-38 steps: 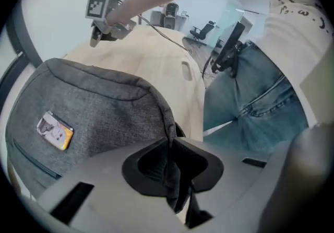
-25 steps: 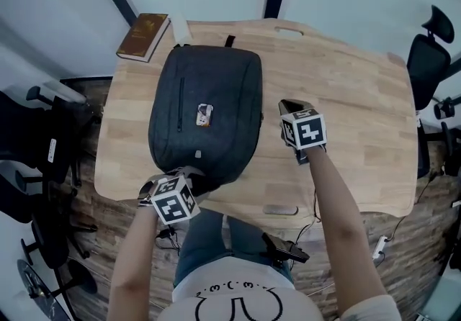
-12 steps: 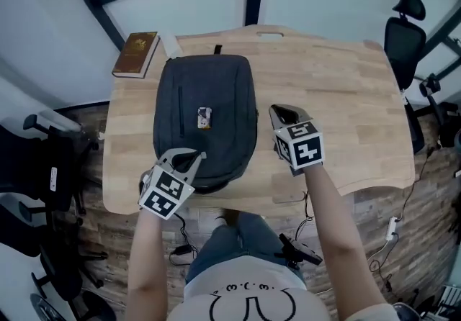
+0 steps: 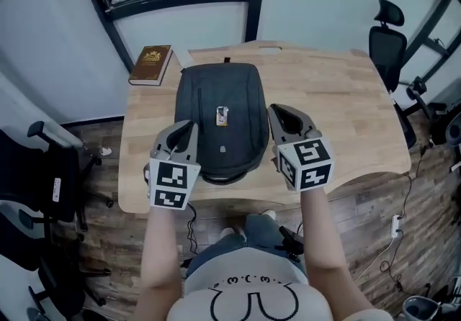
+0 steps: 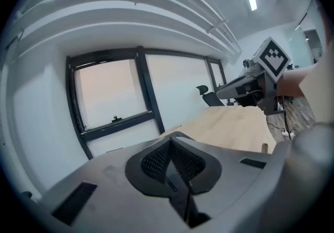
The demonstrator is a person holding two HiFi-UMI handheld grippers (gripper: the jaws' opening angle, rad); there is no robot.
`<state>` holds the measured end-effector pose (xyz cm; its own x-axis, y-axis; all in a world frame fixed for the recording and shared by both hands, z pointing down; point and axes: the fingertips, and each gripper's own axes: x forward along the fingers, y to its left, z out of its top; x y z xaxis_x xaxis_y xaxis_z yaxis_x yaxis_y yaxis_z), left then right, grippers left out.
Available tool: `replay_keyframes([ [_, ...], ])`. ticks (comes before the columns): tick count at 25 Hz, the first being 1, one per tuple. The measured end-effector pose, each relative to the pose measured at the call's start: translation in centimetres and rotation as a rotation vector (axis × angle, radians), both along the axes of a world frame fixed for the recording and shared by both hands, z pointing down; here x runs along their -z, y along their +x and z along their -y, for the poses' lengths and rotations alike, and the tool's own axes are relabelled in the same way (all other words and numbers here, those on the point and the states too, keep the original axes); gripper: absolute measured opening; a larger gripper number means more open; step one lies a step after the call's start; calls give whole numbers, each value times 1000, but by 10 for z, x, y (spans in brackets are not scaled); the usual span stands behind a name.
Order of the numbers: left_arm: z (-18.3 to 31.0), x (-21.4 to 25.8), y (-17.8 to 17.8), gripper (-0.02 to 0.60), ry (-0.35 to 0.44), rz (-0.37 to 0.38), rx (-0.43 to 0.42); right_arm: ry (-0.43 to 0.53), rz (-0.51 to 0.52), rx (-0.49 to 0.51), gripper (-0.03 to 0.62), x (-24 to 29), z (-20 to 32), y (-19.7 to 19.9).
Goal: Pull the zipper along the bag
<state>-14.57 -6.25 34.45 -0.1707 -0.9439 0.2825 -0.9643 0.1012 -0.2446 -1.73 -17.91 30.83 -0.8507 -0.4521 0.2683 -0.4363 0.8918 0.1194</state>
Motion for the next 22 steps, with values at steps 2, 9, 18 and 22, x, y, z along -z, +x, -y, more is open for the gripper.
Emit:
replay_keyframes([
  [2, -12, 16, -3, 15, 55, -5, 16, 13, 33, -10, 49, 12, -17, 1],
  [9, -38, 68, -9, 15, 245, -50, 96, 115, 119, -60, 49, 57, -42, 25],
  [18, -65, 102, 3, 15, 352, -52, 148, 186, 154, -91, 49, 91, -54, 69],
  [22, -75, 117, 12, 15, 388, -46, 167, 231, 157, -77, 49, 111, -62, 84],
])
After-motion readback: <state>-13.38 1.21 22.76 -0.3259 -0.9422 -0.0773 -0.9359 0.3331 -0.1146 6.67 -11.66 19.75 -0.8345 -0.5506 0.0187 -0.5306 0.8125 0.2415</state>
